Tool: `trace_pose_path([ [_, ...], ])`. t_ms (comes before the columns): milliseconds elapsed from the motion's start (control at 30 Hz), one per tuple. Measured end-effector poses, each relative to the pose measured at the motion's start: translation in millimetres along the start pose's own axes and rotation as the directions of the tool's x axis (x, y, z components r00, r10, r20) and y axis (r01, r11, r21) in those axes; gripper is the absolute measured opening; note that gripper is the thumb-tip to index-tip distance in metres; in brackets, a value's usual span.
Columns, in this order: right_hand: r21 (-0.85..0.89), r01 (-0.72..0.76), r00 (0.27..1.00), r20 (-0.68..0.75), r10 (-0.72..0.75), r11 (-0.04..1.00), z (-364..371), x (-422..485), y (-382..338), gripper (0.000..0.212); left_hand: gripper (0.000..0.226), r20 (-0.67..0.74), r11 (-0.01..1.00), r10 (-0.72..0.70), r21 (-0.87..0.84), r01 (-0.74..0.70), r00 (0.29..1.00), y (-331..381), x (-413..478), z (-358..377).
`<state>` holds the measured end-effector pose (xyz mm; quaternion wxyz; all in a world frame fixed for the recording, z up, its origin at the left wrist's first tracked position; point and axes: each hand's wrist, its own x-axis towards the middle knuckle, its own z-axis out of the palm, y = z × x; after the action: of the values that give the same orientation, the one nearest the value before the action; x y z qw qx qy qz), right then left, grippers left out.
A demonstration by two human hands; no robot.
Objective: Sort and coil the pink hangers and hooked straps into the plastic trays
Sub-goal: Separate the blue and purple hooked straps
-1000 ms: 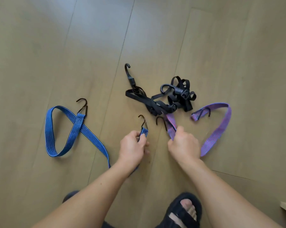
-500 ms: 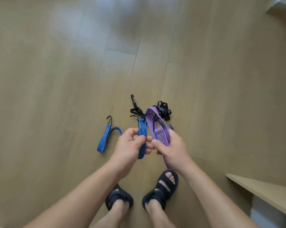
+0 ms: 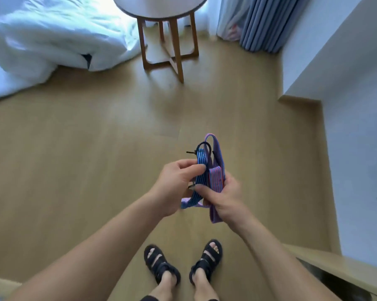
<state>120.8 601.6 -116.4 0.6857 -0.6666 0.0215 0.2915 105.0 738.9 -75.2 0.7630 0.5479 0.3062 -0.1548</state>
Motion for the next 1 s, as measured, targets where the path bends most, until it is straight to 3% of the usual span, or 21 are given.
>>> trace_pose_path([
  [200,0.097,0.054,0.998,-0.029,-0.051,0.994,-8,-49,-100,0.017,0.047,0.329,0.967,0.073,0.208,-0.148,0.942,35,-62,2],
  [333,0.063,0.184,0.982,-0.046,-0.182,0.981,-25,-69,-165,0.018,0.024,0.415,0.843,0.009,0.486,-0.23,0.91,34,-80,17],
  [433,-0.004,0.233,0.968,-0.09,-0.233,0.972,-46,-86,-195,0.017,0.019,0.421,0.772,0.035,0.564,-0.292,0.907,42,-87,33],
  [667,0.037,0.258,0.937,-0.253,-0.241,0.965,-86,-130,-205,0.046,0.02,0.656,0.824,0.095,0.37,-0.429,0.749,100,-113,100],
  [800,0.017,0.261,0.921,-0.306,-0.243,0.965,-96,-151,-194,0.054,0.025,0.632,0.86,0.189,0.262,-0.438,0.751,128,-117,134],
  [933,0.16,0.275,0.944,-0.23,-0.235,0.948,-90,-171,-178,0.034,0.022,0.593,0.902,0.178,0.222,-0.371,0.786,125,-115,161],
  [1000,0.037,0.255,0.933,-0.271,-0.236,0.966,-86,-179,-170,0.037,0.024,0.581,0.912,0.145,0.237,-0.336,0.801,121,-116,170],
])
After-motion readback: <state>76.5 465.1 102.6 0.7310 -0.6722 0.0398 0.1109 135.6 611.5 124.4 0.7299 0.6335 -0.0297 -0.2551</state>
